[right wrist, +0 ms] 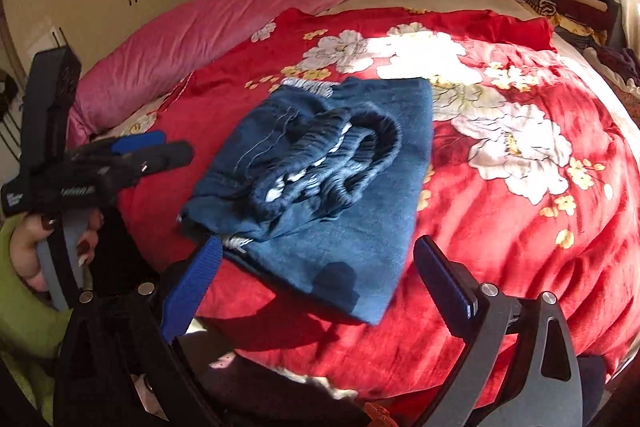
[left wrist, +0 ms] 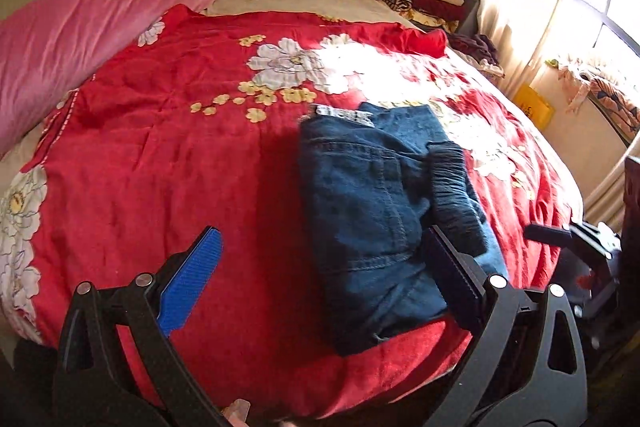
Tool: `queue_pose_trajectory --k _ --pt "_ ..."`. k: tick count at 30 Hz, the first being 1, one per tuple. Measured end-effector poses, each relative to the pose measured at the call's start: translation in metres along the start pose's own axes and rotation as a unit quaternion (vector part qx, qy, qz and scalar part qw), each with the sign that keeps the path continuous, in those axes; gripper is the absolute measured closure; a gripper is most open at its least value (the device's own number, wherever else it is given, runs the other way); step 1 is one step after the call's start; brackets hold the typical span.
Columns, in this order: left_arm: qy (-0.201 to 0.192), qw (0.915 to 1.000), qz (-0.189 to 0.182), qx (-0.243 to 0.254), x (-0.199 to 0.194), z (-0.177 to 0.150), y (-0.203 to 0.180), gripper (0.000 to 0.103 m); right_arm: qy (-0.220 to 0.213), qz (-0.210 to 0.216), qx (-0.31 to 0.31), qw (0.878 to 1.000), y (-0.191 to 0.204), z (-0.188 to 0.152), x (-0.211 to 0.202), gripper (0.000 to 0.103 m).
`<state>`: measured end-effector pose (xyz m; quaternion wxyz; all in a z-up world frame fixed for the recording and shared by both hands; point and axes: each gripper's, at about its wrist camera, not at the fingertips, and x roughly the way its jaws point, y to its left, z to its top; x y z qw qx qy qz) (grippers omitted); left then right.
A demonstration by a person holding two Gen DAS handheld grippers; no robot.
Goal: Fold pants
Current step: 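Grasp the folded elastic cuff with the right gripper and tuck it flat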
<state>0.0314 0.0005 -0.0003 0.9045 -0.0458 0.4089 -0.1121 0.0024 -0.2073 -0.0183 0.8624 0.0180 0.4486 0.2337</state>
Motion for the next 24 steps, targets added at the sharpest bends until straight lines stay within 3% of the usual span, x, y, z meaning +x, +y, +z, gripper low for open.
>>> queue_pose_trajectory --k 2,4,7,10,16,18,19,24 --pt "0.000 1.0000 0.001 -0.007 0.005 0.007 0.009 0.017 0.013 0.018 -0.003 1.000 0.013 0.000 0.010 0.007" --pt "0.007 0.9999 -0.006 -0.013 0.013 0.013 0.014 0.036 0.024 0.034 -0.007 0.999 0.024 0.001 0.019 0.008" --pt "0.027 0.9991 -0.027 -0.018 0.030 0.020 0.013 0.053 0.039 0.056 0.016 0.998 0.031 0.007 0.032 0.024" --pt "0.036 0.9989 -0.031 -0.006 0.045 0.027 0.004 0.053 0.043 0.080 0.076 0.993 0.025 0.015 0.042 0.033" --pt "0.057 0.9981 -0.019 0.017 0.074 0.035 -0.012 0.053 0.052 0.107 0.139 0.983 0.014 0.031 0.068 0.035" --pt "0.056 0.9980 -0.013 0.024 0.078 0.034 -0.015 0.053 0.053 0.093 0.125 0.986 0.014 0.032 0.075 0.065" --pt "0.056 0.9980 -0.008 0.028 0.080 0.034 -0.016 0.053 0.058 0.095 0.115 0.987 0.014 0.030 0.076 0.088" --pt "0.057 0.9980 -0.006 0.027 0.084 0.032 -0.014 0.050 0.031 0.093 0.068 0.993 0.024 0.017 0.041 0.093"
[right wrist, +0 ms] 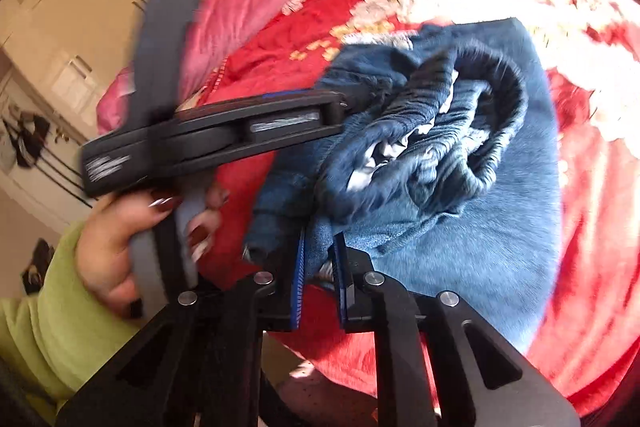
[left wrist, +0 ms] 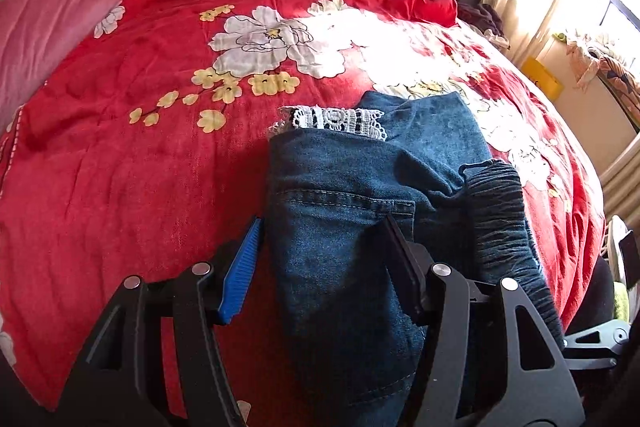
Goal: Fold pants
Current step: 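Grasp the folded elastic cuff with the right gripper and tuck it flat, then open the right gripper and withdraw both grippers from the bundle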
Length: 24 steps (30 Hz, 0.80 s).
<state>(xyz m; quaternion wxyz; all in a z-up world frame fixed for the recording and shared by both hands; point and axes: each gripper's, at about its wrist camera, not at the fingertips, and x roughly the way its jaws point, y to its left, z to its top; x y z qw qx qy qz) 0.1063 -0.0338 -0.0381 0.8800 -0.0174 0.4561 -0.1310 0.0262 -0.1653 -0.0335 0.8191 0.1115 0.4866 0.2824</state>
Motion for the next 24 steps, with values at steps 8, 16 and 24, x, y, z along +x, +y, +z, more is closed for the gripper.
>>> queue_pose_trajectory --k 8,16,24 --pt "-0.008 0.9999 0.005 -0.010 -0.003 -0.005 0.003 0.041 0.048 -0.010 0.048 0.998 -0.021 -0.013 0.028 0.096" --pt "-0.021 0.9997 0.007 -0.003 -0.019 -0.006 -0.003 0.036 0.013 -0.033 0.018 0.999 -0.005 -0.008 0.001 0.056" --pt "-0.040 0.9990 0.021 0.006 -0.038 -0.007 -0.007 0.028 -0.027 -0.058 0.005 0.998 -0.010 -0.010 -0.033 0.040"
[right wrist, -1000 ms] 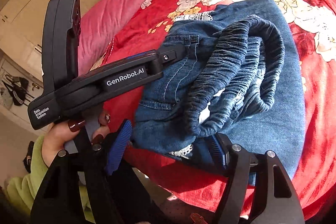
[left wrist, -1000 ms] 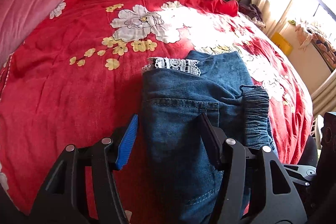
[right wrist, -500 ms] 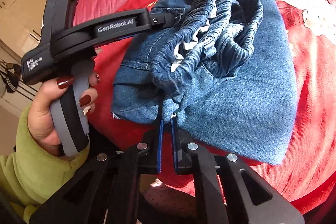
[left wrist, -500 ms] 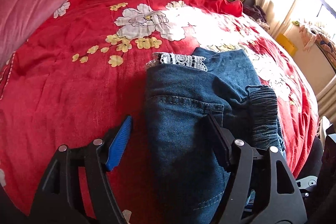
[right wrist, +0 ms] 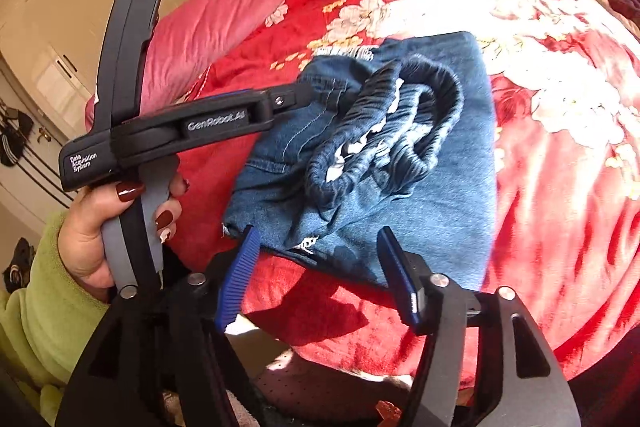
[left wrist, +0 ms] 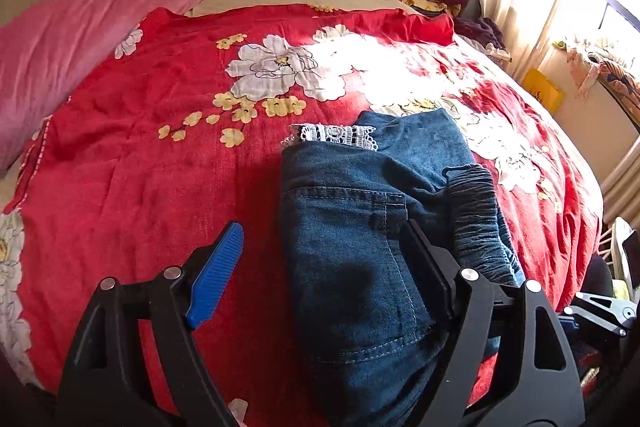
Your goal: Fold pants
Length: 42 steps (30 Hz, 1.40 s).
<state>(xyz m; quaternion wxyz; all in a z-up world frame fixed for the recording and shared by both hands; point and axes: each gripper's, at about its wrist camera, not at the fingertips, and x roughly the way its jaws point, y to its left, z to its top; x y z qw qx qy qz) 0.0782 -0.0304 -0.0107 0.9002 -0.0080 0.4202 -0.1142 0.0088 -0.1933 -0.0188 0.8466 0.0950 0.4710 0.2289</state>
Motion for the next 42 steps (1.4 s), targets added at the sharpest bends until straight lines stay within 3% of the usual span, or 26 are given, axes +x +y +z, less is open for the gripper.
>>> queue_pose_trajectory --k 4,9,11,24,38,39,40,42 --pt "-0.011 0.9999 -0.001 -0.002 -0.011 -0.001 -0.001 0.021 -0.028 -0.013 0.001 1.000 -0.006 0.000 -0.012 0.031" --pt "-0.023 0.9997 0.002 -0.001 -0.024 -0.001 -0.003 0.015 -0.061 -0.030 -0.001 0.998 -0.011 -0.008 -0.038 0.028" --pt "-0.028 0.9996 0.002 -0.001 -0.029 -0.001 -0.004 0.013 -0.074 -0.039 -0.001 0.996 -0.013 -0.007 -0.045 0.018" --pt "-0.059 0.9983 0.006 -0.002 -0.064 -0.006 -0.006 0.010 -0.129 -0.070 -0.010 0.989 -0.011 0.004 -0.076 0.014" --pt "-0.072 0.9974 0.003 -0.005 -0.078 -0.011 -0.004 0.010 -0.142 -0.101 -0.031 0.984 -0.008 0.014 -0.086 0.014" --pt "-0.071 0.9975 0.003 -0.005 -0.078 -0.011 -0.004 0.010 -0.141 -0.104 -0.033 0.984 -0.009 0.015 -0.085 0.012" --pt "-0.069 0.9976 0.003 -0.005 -0.077 -0.012 -0.004 0.010 -0.141 -0.108 -0.033 0.984 -0.010 0.017 -0.085 0.004" --pt "-0.064 0.9979 0.003 -0.006 -0.073 -0.013 -0.004 0.010 -0.138 -0.112 -0.032 0.984 -0.015 0.020 -0.081 0.004"
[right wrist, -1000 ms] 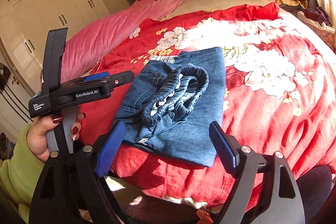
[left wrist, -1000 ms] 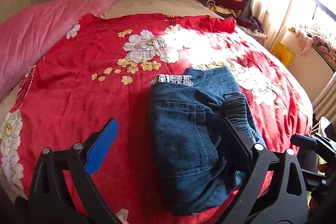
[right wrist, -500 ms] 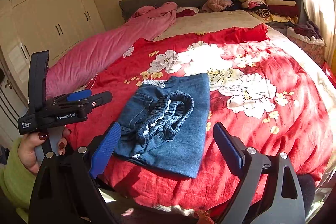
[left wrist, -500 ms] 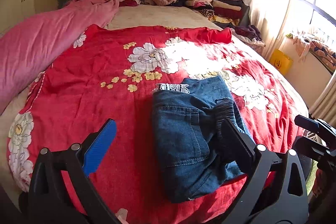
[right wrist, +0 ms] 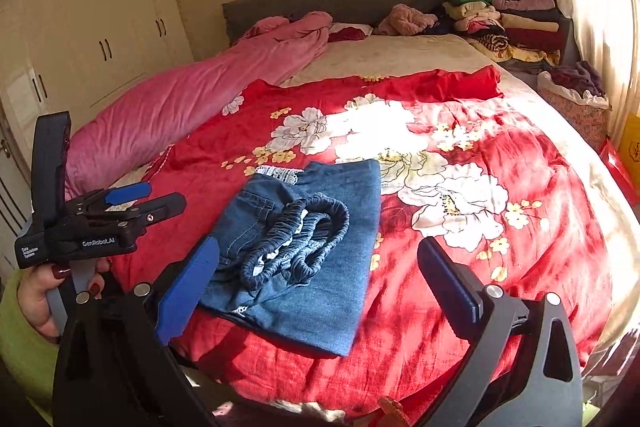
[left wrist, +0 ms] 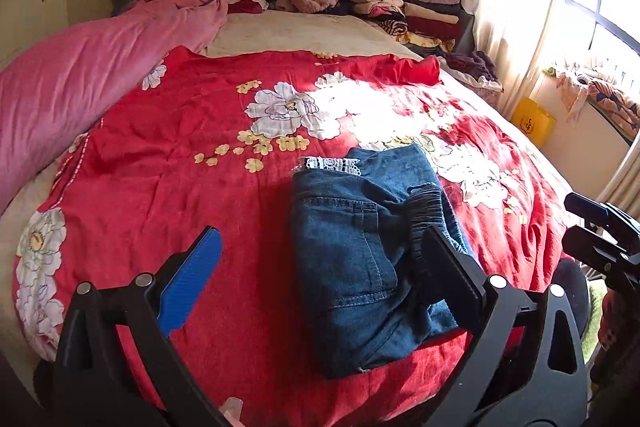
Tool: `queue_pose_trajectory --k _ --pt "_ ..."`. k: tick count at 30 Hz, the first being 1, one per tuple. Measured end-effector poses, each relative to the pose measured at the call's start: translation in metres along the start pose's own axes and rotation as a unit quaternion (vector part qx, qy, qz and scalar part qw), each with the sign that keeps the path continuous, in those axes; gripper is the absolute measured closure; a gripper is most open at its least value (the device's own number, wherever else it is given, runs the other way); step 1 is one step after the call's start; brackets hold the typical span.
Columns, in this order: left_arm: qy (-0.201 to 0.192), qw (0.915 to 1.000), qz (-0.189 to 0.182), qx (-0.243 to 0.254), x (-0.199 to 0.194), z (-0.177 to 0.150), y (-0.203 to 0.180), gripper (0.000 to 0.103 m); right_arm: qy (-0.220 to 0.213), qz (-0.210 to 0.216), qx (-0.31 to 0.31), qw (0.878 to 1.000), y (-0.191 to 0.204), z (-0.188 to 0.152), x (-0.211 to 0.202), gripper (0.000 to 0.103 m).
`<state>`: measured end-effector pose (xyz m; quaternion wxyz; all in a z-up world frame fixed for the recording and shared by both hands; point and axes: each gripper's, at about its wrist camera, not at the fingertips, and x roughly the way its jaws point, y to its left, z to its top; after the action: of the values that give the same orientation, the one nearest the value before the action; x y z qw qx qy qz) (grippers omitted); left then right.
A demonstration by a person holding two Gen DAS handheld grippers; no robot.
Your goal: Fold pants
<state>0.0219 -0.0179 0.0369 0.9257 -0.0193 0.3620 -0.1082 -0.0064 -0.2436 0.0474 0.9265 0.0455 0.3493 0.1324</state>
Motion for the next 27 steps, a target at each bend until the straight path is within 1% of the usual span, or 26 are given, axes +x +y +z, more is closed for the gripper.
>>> queue_pose_trajectory --k 3,5,8,10,13,15,16,17,19,21,23,25,26,27 --pt "0.010 0.9999 0.003 -0.001 0.009 -0.004 0.001 0.010 0.023 -0.015 0.004 1.000 -0.009 0.001 0.019 0.004" --pt "0.018 0.9998 0.004 -0.002 0.017 -0.007 0.002 0.010 0.040 -0.012 0.009 0.999 -0.015 0.000 0.036 0.005" --pt "0.032 0.9994 0.009 -0.002 0.034 -0.009 0.005 0.010 0.076 -0.023 0.016 0.997 -0.027 -0.002 0.066 0.005" --pt "0.043 0.9990 0.011 -0.003 0.045 -0.012 0.006 0.010 0.096 -0.015 0.025 0.995 -0.033 -0.003 0.084 0.005" --pt "0.056 0.9983 0.017 -0.001 0.062 -0.015 0.007 0.010 0.115 -0.005 0.030 0.993 -0.038 -0.003 0.107 0.006" --pt "0.065 0.9977 0.016 -0.004 0.074 -0.017 0.009 0.010 0.130 -0.003 0.022 0.991 -0.039 -0.004 0.122 0.012" --pt "0.070 0.9974 0.016 -0.005 0.080 -0.017 0.010 0.010 0.140 -0.001 0.021 0.990 -0.039 -0.005 0.130 0.019" --pt "0.073 0.9972 0.014 -0.005 0.085 -0.017 0.011 0.010 0.149 0.002 0.024 0.989 -0.041 -0.007 0.136 0.023" --pt "0.078 0.9969 0.011 -0.006 0.094 -0.018 0.011 0.010 0.162 0.018 0.029 0.986 -0.044 -0.009 0.146 0.027" --pt "0.084 0.9964 -0.002 -0.008 0.101 -0.019 0.011 0.010 0.165 0.027 0.033 0.985 -0.046 -0.011 0.153 0.027" --pt "0.092 0.9956 -0.018 -0.010 0.108 -0.021 0.009 0.017 0.165 0.041 0.038 0.985 -0.047 -0.011 0.156 0.027" --pt "0.092 0.9949 -0.040 -0.013 0.111 -0.022 0.005 0.046 0.163 0.052 0.033 0.985 -0.046 -0.010 0.158 0.029" --pt "0.090 0.9948 -0.046 -0.009 0.112 -0.022 0.001 0.052 0.163 0.060 0.031 0.984 -0.045 -0.010 0.159 0.037" --pt "0.088 0.9953 -0.039 0.001 0.112 -0.021 -0.003 0.056 0.164 0.071 0.031 0.983 -0.044 -0.010 0.160 0.042"
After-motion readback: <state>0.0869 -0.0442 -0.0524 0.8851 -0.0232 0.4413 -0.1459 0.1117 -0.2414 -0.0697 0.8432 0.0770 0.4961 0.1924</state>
